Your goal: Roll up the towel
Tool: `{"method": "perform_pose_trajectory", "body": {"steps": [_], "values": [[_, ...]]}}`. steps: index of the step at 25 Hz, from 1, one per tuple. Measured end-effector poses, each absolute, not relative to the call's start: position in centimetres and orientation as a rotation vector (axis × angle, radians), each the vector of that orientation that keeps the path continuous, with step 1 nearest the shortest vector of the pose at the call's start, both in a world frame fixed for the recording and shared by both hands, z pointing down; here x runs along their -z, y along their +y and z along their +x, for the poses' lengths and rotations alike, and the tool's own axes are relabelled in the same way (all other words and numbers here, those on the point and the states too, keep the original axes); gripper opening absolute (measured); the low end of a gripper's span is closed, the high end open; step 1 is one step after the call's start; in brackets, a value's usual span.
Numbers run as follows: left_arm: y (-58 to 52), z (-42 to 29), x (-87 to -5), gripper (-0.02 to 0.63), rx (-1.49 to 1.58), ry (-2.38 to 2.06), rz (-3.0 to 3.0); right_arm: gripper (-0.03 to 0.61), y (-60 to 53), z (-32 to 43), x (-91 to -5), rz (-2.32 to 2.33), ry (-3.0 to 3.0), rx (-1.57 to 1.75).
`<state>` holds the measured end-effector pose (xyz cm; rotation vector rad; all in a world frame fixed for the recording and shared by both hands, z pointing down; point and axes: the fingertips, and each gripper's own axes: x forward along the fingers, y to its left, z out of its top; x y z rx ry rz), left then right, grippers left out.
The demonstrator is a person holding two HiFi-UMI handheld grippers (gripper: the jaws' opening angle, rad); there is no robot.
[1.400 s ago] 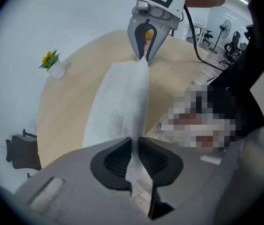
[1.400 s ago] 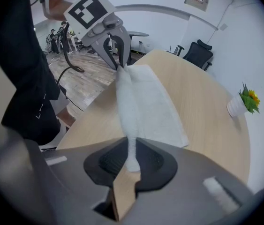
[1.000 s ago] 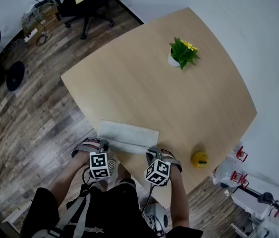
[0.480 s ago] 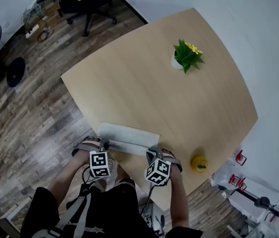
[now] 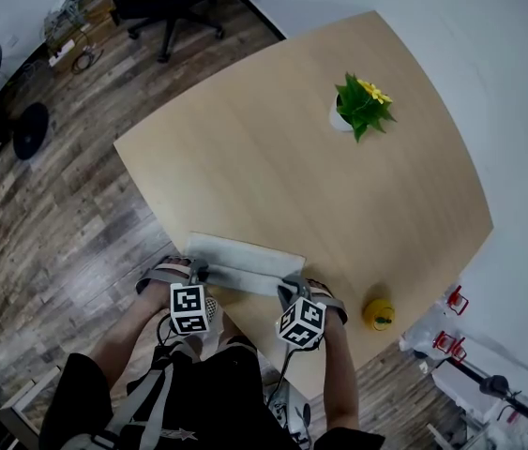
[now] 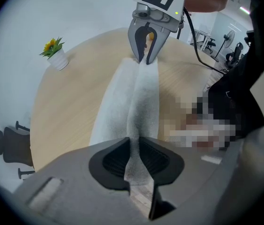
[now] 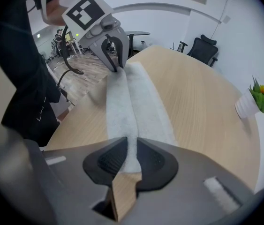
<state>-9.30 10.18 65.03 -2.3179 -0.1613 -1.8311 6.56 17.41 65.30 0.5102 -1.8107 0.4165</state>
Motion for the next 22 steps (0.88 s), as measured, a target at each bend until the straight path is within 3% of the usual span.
{"method": "perform_pose_trajectory", "body": {"steps": [14,22], "values": [[10.1,-9.2,-65.1,0.081,1.789,-0.174,-2.319,0.078,17.5,6.5,-65.5,0.510,-1.803,-0.359],[8.7,-9.4,-63.5,0.196,1.725,-0.038,-2.317,0.156,16.8,7.0,-63.9,0.610,-1.802,-0.278]]}}
